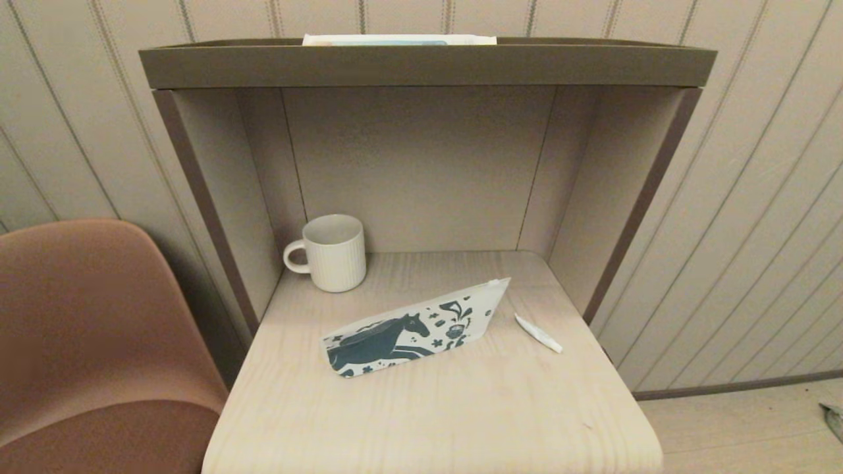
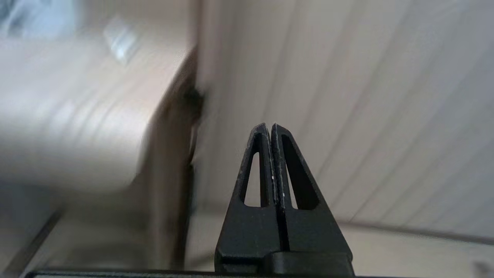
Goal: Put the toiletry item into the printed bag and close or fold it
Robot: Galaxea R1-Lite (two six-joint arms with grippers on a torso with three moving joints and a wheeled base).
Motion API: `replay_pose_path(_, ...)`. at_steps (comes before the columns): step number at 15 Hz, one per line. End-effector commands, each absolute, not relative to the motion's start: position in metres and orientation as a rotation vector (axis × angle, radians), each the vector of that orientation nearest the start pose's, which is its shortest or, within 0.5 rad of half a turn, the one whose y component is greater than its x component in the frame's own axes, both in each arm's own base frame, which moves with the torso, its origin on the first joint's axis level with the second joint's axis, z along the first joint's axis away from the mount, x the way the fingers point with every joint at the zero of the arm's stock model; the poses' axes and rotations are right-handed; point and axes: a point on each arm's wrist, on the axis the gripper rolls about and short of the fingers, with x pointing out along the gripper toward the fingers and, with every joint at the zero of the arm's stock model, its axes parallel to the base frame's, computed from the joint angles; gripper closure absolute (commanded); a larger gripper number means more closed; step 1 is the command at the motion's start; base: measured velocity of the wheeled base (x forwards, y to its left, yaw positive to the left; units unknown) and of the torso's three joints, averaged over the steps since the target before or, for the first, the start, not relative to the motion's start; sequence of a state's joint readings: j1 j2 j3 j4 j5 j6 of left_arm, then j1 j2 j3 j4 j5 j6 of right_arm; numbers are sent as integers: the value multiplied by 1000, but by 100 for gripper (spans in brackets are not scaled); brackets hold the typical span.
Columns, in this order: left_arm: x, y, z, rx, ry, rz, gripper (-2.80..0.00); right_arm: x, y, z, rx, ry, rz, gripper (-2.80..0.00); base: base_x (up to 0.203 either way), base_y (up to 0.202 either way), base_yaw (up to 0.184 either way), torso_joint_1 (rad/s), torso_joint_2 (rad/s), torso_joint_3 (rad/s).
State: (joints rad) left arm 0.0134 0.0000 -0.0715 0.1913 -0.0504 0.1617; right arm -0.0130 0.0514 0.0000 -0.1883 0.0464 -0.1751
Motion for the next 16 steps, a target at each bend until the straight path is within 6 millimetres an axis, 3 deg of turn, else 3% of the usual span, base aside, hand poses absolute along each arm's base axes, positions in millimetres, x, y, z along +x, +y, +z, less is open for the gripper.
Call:
replay_pose_path(1,-29,-2,75,152,120,-46,0,-25,1,96,-150,-197,-6,0,0,0,0,0,0,0)
replay_pose_path(7,-29,0,76,8,115,25,0,-24,0,90,-35,-136,-24,0,0,0,0,0,0,0)
replay_pose_path(16,-29,0,76,8,112,24,0,-24,0,90,-22,-136,-28,0,0,0,0,0,0,0)
